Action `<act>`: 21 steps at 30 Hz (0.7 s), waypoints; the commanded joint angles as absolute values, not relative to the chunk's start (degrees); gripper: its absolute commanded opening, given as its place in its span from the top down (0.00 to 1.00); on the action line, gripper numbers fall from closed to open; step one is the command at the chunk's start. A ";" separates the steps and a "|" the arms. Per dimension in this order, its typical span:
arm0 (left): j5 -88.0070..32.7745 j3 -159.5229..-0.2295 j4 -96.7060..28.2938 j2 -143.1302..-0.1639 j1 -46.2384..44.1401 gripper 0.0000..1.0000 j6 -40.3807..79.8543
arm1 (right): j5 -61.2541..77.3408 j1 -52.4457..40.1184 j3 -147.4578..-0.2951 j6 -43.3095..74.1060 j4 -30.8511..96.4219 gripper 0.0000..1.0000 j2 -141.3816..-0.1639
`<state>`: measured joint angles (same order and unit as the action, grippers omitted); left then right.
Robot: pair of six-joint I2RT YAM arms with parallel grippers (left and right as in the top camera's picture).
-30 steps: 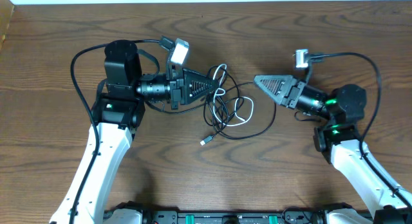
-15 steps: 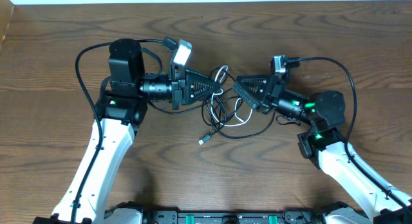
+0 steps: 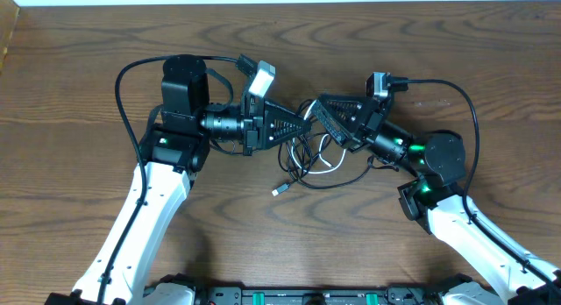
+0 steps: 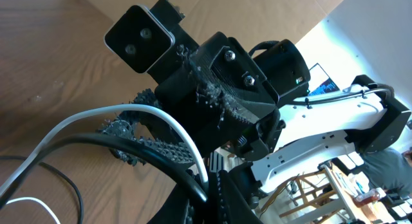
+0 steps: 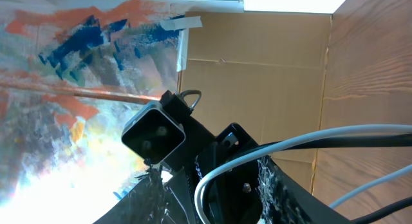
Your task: Untangle cables
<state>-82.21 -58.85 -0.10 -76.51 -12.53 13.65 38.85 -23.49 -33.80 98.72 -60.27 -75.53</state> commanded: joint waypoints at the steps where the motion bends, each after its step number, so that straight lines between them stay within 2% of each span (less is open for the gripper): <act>1: -83.37 -59.46 0.08 -76.73 -12.62 0.92 12.45 | 37.63 -23.97 -34.06 100.05 -60.71 0.55 -75.22; 9: -83.37 -59.46 0.05 -76.73 -12.62 0.92 12.47 | 37.58 -25.23 -34.06 101.71 -60.90 0.57 -75.24; 21: -83.35 -59.44 0.05 -76.73 -12.62 0.92 12.47 | 36.42 -25.98 -34.06 104.77 -65.82 0.65 -75.22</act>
